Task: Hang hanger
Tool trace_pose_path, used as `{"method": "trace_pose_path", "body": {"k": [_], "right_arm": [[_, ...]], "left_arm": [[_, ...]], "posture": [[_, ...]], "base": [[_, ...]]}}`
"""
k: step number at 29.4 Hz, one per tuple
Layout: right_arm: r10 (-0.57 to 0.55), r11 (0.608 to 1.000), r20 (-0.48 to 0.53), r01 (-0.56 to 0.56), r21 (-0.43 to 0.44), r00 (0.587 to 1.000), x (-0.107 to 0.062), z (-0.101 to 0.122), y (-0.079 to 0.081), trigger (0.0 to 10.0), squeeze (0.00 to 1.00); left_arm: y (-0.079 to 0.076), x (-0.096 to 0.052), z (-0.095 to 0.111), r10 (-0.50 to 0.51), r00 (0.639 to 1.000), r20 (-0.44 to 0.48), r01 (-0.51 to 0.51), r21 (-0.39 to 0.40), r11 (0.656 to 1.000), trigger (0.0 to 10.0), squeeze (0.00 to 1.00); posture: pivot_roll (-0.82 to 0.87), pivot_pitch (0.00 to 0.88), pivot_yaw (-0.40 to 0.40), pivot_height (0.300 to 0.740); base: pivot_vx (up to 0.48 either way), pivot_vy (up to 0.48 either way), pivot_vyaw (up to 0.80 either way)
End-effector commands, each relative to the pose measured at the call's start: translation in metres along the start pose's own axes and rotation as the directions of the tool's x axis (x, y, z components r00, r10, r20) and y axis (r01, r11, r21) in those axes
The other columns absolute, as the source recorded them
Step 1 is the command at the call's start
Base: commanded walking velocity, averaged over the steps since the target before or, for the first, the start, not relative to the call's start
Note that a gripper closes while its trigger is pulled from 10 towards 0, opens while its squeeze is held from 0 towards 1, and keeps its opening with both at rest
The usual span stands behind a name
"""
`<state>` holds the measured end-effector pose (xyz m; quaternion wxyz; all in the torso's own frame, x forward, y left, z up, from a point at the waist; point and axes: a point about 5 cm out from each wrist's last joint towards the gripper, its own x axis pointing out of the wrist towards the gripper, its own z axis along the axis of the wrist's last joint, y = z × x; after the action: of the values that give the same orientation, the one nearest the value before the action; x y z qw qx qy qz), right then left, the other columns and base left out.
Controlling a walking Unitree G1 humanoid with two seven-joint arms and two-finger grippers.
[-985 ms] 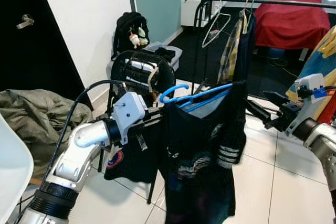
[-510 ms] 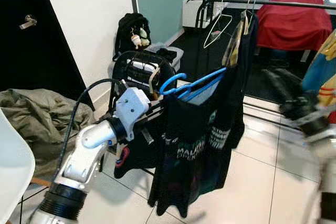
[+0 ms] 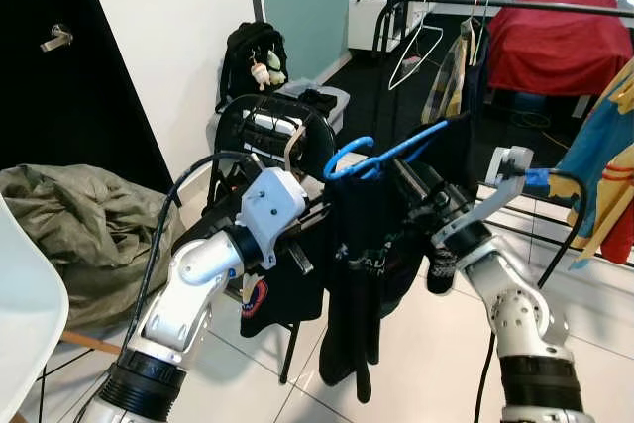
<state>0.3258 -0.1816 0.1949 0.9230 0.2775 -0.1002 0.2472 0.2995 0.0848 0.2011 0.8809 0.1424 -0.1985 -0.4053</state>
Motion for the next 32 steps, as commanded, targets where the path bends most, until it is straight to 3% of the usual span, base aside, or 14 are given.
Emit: {"method": "trace_pose_path", "body": {"k": [1, 8, 20, 24, 27, 29, 32], "right_arm": [[-0.050, 0.999, 0.025, 0.051, -0.010, 0.998, 0.001, 0.004, -0.004, 10.0, 0.00], [-0.092, 0.996, 0.054, 0.093, -0.015, 0.994, 0.001, 0.010, -0.002, 10.0, 0.00], [-0.088, 0.995, 0.027, 0.089, -0.041, 0.996, 0.001, 0.002, 0.007, 10.0, 0.00], [-0.011, 0.998, -0.060, 0.007, -0.064, 0.998, 0.000, -0.012, 0.019, 10.0, 0.00], [-0.011, 0.998, -0.060, 0.007, -0.064, 0.998, 0.000, -0.012, 0.019, 10.0, 0.00], [0.103, 0.992, -0.111, -0.110, -0.056, 0.988, -0.004, -0.022, 0.037, 10.0, 0.00], [0.138, 0.988, -0.104, -0.143, -0.049, 0.985, -0.007, -0.021, 0.042, 10.0, 0.00]], "left_arm": [[0.000, 0.002, 0.008, 0.005, 0.999, 0.038, -0.005, 0.022, 1.000, 10.0, 0.00], [0.002, 0.003, 0.008, 0.019, 0.999, 0.032, -0.020, 0.036, 0.999, 10.0, 0.00], [0.005, 0.002, 0.005, 0.041, 0.999, 0.005, -0.042, 0.059, 0.997, 10.0, 0.00], [0.006, 0.002, 0.003, 0.048, 0.999, -0.008, -0.047, 0.065, 0.997, 10.0, 0.00], [0.006, 0.002, 0.003, 0.048, 0.999, -0.008, -0.047, 0.065, 0.997, 10.0, 0.00], [0.006, 0.003, 0.000, 0.061, 0.998, -0.024, -0.059, 0.069, 0.996, 10.0, 0.00], [0.007, 0.002, -0.002, 0.074, 0.997, -0.032, -0.072, 0.067, 0.995, 10.0, 0.00]], "posture": [[-0.07, 0.000, 0.041, 0.740], [-0.07, 0.000, 0.044, 0.740], [-0.07, 0.000, 0.043, 0.740], [-0.07, 0.000, 0.044, 0.740], [-0.07, 0.000, 0.044, 0.740], [-0.07, 0.000, 0.042, 0.740], [-0.07, 0.000, 0.041, 0.740]], "base": [[0.000, 0.000, 0.00], [0.000, 0.000, 0.00], [0.000, 0.000, 0.00], [0.000, 0.000, 0.00], [0.000, 0.000, 0.00], [0.000, 0.000, 0.00], [0.000, 0.000, 0.00]]}}
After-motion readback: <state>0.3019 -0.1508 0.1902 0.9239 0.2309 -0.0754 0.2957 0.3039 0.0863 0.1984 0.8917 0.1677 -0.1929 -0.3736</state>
